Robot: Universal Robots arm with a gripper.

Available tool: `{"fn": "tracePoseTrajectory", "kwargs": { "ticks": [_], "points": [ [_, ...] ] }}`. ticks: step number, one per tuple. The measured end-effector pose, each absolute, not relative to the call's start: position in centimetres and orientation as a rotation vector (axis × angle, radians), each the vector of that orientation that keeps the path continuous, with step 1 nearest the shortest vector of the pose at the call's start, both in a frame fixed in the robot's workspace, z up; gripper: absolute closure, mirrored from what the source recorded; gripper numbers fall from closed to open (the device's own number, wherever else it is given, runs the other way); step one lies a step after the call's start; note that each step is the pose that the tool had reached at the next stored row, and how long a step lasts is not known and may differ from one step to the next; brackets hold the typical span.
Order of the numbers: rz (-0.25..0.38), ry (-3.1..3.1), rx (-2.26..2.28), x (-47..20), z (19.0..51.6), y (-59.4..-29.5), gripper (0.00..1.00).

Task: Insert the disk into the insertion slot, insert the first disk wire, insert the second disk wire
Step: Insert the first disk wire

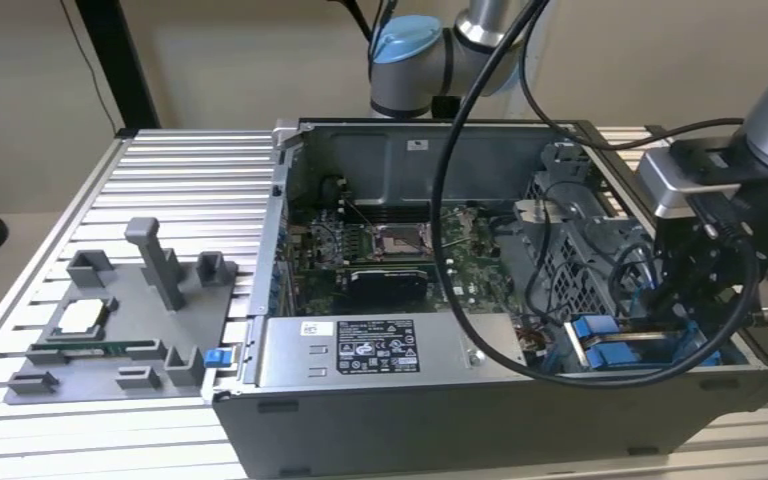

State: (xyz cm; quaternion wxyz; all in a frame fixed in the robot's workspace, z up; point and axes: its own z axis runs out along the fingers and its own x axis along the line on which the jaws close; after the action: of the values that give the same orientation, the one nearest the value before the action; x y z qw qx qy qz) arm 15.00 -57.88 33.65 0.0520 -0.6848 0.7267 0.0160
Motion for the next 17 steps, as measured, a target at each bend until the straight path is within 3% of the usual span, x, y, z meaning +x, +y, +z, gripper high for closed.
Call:
{"fn": "tracePoseTrajectory", "kwargs": {
  "ticks": [17],
  "points": [
    [0.049,2.21,-2.083,15.0,33.48,-57.88,1.0]
  ]
}}
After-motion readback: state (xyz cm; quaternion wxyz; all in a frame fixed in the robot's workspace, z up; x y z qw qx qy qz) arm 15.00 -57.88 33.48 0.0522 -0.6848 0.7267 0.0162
